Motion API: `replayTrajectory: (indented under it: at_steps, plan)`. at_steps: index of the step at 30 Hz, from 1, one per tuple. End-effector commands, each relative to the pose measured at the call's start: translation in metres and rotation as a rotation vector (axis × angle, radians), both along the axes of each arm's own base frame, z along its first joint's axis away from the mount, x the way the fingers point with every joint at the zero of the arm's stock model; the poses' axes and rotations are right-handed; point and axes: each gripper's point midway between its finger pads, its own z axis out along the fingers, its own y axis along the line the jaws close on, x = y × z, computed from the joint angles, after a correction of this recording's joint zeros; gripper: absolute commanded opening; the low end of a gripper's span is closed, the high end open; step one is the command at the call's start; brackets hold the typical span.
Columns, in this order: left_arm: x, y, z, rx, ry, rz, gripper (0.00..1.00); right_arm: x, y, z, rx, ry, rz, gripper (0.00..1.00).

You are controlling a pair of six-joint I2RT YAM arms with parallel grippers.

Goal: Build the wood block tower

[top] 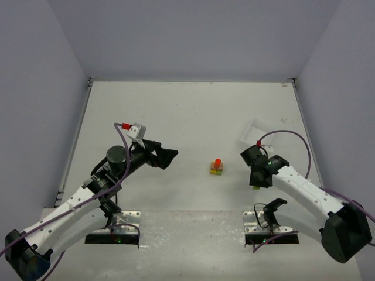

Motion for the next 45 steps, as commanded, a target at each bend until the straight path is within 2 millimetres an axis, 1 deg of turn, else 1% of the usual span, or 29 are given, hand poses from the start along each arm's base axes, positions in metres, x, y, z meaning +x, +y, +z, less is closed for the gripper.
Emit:
replayTrajectory:
  at_steps: [1,4,7,9,12,14,17,18,19,21,23,24,26,28,30,32,34,39,42,45]
  plan:
    - [0.004,0.002,0.02,-0.033,-0.043,0.02,1.0,0.018,0.016,-0.015,0.071,0.007,0.047,0.0]
    - [0.005,0.002,0.019,-0.031,-0.042,0.025,1.0,0.021,0.019,-0.026,0.1,0.048,0.051,0.0]
    - [0.007,0.002,0.016,-0.023,-0.033,0.03,1.0,0.029,0.021,-0.032,0.111,0.052,0.057,0.02]
    - [0.008,0.003,0.015,-0.02,-0.03,0.038,1.0,0.033,0.021,-0.035,0.111,0.059,0.05,0.04]
    - [0.01,0.003,0.012,-0.013,-0.019,0.044,1.0,0.037,0.02,-0.043,0.094,0.093,0.047,0.1]
    - [0.01,0.003,0.012,-0.012,-0.019,0.044,1.0,0.044,0.022,-0.042,0.093,0.085,0.045,0.13]
    - [0.01,0.003,0.012,-0.01,-0.017,0.048,1.0,0.051,0.024,-0.045,0.094,0.086,0.04,0.25]
    - [0.01,0.004,0.012,-0.011,-0.018,0.05,1.0,0.053,0.025,-0.044,0.099,0.078,0.039,0.36]
    - [0.01,0.004,0.012,-0.012,-0.019,0.05,1.0,0.054,0.026,-0.044,0.101,0.077,0.039,0.38]
    - [0.01,0.004,0.013,-0.014,-0.02,0.051,1.0,0.054,0.027,-0.042,0.113,0.065,0.037,0.59]
    - [0.01,0.004,0.013,-0.013,-0.021,0.051,1.0,0.052,0.028,-0.038,0.128,0.045,0.039,0.68]
    - [0.01,0.004,0.012,-0.012,-0.018,0.05,1.0,0.05,0.028,-0.038,0.136,0.043,0.038,0.7]
    - [0.011,0.003,0.012,-0.013,-0.017,0.049,1.0,0.051,0.03,-0.03,0.16,0.0,0.048,0.71]
    - [0.011,0.003,0.012,-0.012,-0.017,0.048,1.0,0.046,0.031,-0.029,0.176,-0.006,0.052,0.72]
    - [0.011,0.002,0.011,-0.011,-0.014,0.043,1.0,0.043,0.031,-0.022,0.202,-0.044,0.047,0.72]
    - [0.011,0.002,0.01,-0.009,-0.012,0.044,1.0,0.036,0.031,-0.023,0.218,-0.045,0.043,0.7]
    - [0.012,0.002,0.009,-0.009,-0.012,0.044,1.0,0.035,0.035,-0.02,0.247,-0.072,0.056,0.68]
    - [0.011,0.001,0.009,-0.009,-0.01,0.043,1.0,0.029,0.032,-0.025,0.24,-0.061,0.054,0.65]
    - [0.011,0.002,0.01,-0.011,-0.012,0.043,1.0,0.028,0.028,-0.03,0.22,-0.047,0.032,0.55]
    - [0.01,0.002,0.01,-0.011,-0.012,0.044,1.0,0.028,0.028,-0.034,0.212,-0.036,0.032,0.51]
